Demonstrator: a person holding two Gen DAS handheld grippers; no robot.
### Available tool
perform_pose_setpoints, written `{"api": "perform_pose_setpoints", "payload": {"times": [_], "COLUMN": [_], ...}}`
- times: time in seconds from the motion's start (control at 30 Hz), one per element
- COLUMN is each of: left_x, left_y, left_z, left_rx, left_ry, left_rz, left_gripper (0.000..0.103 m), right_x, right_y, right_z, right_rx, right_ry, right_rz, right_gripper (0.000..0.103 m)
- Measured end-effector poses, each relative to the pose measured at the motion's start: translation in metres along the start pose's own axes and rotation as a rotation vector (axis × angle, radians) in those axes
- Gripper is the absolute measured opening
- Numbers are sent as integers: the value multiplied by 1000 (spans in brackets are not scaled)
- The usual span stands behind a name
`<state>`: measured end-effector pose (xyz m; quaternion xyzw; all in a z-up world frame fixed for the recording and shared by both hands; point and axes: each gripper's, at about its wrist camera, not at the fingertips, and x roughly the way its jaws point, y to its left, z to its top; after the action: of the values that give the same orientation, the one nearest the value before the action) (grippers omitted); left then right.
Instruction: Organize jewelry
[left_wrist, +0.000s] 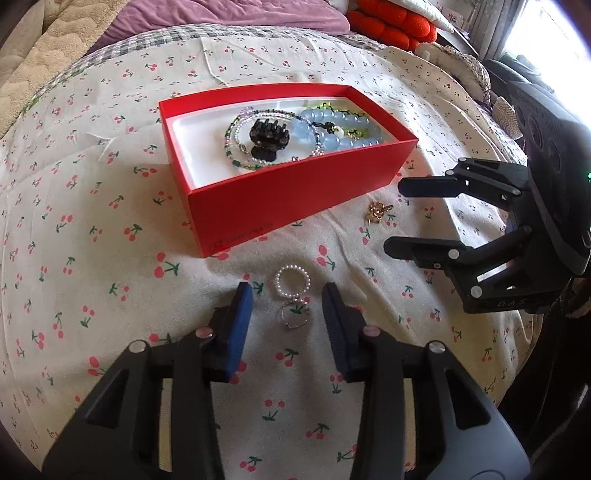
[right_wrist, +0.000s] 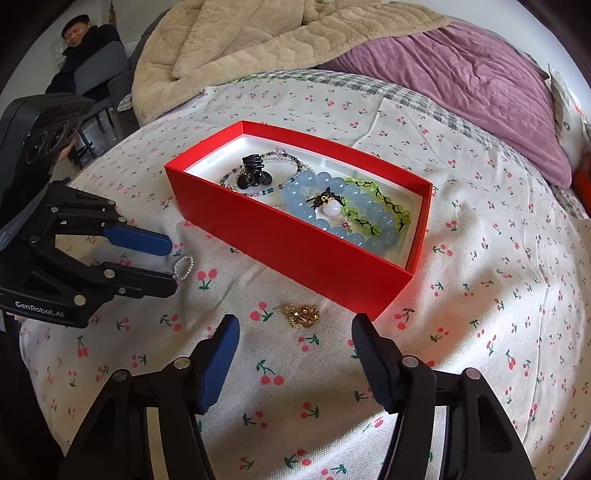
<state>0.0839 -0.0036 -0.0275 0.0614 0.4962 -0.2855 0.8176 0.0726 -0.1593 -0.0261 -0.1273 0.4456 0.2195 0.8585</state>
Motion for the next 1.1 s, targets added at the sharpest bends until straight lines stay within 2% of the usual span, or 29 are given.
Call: {"api": "perform_pose_setpoints", "payload": {"times": [0.13, 0.37, 0.57, 0.63, 0.73, 0.97, 1.1], "left_x": [5, 13, 15, 15, 15, 8, 4], "left_y": [-6, -14, -13, -14, -15, -15, -16], "left_z": [2, 3, 5, 5, 5, 1, -5], "left_rx": [23, 61, 53, 57, 52, 43, 50], "left_ry": [13, 40, 43, 42, 45, 53, 70], "left_rz": [-13, 1, 18, 24, 29, -12, -18], "left_gripper": [35, 27, 19, 17, 12, 12, 30], "right_x": [6, 6, 6, 6, 6, -7, -16], "right_y": [-2, -7, -9, -8, -9, -17, -25], "right_z": [-2, -1, 2, 3, 3, 1, -5], "right_rx": [1, 14, 31, 34, 38, 86, 121], "right_ry": [19, 18, 12, 9, 21, 5, 8], "right_rz": [13, 28, 42, 46, 55, 93, 119], "right_gripper": [46, 36, 26, 18, 10, 8, 7]}}
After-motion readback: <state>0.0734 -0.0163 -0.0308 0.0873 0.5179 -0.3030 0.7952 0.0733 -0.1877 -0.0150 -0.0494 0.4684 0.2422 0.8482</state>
